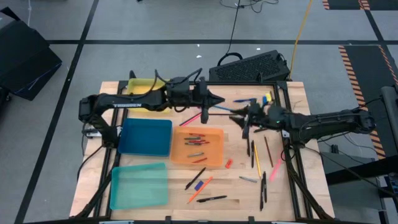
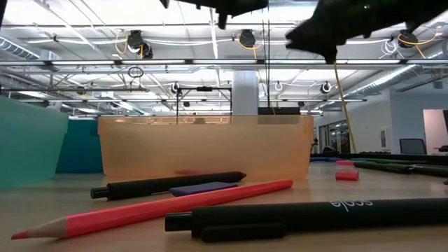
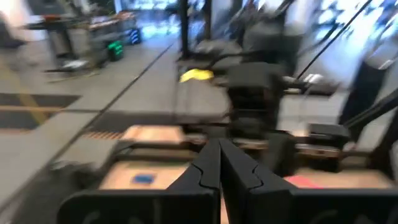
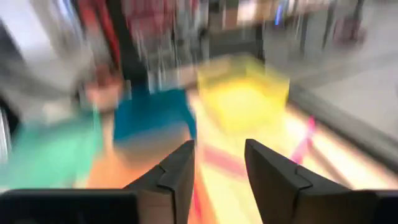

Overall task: Sort crayons/erasers/pens/pencils in bins
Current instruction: Put the pink pencil into yellow bin

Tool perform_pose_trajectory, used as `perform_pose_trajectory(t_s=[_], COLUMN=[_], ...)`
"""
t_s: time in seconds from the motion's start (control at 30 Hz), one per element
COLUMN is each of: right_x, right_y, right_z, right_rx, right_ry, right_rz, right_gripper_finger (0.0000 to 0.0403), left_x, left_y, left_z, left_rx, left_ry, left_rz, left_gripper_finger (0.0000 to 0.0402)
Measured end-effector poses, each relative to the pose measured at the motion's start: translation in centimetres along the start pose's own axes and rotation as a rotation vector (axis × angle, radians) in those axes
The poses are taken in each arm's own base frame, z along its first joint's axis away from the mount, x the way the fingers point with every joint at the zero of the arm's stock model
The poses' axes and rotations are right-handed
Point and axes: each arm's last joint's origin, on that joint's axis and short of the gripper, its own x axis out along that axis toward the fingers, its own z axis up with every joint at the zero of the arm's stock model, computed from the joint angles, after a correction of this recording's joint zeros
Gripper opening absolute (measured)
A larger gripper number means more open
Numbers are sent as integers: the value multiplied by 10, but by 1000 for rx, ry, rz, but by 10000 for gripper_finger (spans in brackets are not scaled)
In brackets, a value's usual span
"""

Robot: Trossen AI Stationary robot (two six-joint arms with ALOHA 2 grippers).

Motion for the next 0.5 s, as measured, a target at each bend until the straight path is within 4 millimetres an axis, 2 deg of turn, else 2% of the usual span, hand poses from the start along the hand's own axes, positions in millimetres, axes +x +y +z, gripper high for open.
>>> perform_pose_trajectory(t_s=[0.13,0.2,0.33,0.43,0.5], right_x=[-9,-15,-24,-25,-26], right_y=[11,14,23,39,52], right_z=[14,22,25,9,-6], right_rx=[-82,-35,264,534,649], right_ry=[364,556,970,1298,1475], right_rz=[-43,-104,-233,-282,-328], right_gripper_finger=[150,155,158,158,158], left_x=[-20,-27,-37,-44,-46], left_y=[4,7,11,14,14], left_z=[7,9,11,11,12], left_rx=[55,67,47,13,11], left_ry=[85,114,162,191,194], left_rz=[121,166,290,372,389], left_gripper_finger=[10,20,38,59,79])
